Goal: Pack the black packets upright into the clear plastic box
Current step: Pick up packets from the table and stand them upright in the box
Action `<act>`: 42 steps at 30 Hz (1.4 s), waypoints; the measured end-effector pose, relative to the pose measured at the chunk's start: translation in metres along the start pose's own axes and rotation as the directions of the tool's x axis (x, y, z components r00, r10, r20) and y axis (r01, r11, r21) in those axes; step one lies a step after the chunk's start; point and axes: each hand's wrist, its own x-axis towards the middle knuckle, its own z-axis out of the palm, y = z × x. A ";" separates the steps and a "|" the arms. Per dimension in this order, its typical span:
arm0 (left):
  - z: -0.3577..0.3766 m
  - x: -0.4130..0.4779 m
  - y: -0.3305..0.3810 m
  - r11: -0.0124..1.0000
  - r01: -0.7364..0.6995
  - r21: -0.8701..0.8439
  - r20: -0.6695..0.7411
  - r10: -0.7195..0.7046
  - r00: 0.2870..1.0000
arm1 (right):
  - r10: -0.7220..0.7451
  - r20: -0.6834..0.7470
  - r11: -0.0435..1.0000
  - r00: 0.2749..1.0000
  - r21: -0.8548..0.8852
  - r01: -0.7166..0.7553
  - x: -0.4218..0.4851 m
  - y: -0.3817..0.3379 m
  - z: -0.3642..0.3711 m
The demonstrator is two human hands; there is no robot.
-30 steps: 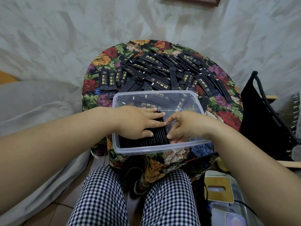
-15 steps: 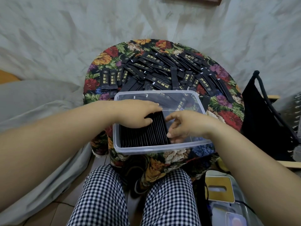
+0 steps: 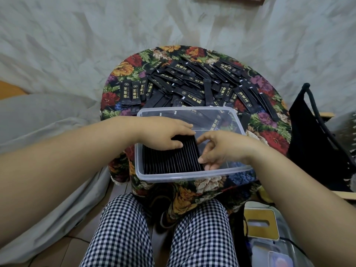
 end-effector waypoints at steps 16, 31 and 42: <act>0.017 -0.006 0.011 0.957 -0.166 0.238 -0.006 0.172 0.985 | -0.002 -0.001 1.000 1.000 -0.012 0.002 0.000 0.003 0.001; 0.018 -0.002 0.015 0.953 -0.174 0.249 -0.111 0.206 0.972 | 0.006 -0.049 0.996 0.999 -0.094 -0.011 -0.009 0.000 0.002; 0.017 0.000 0.017 0.955 -0.168 0.245 -0.032 0.181 0.983 | 0.005 -0.047 0.998 0.999 -0.065 -0.008 -0.007 0.001 0.004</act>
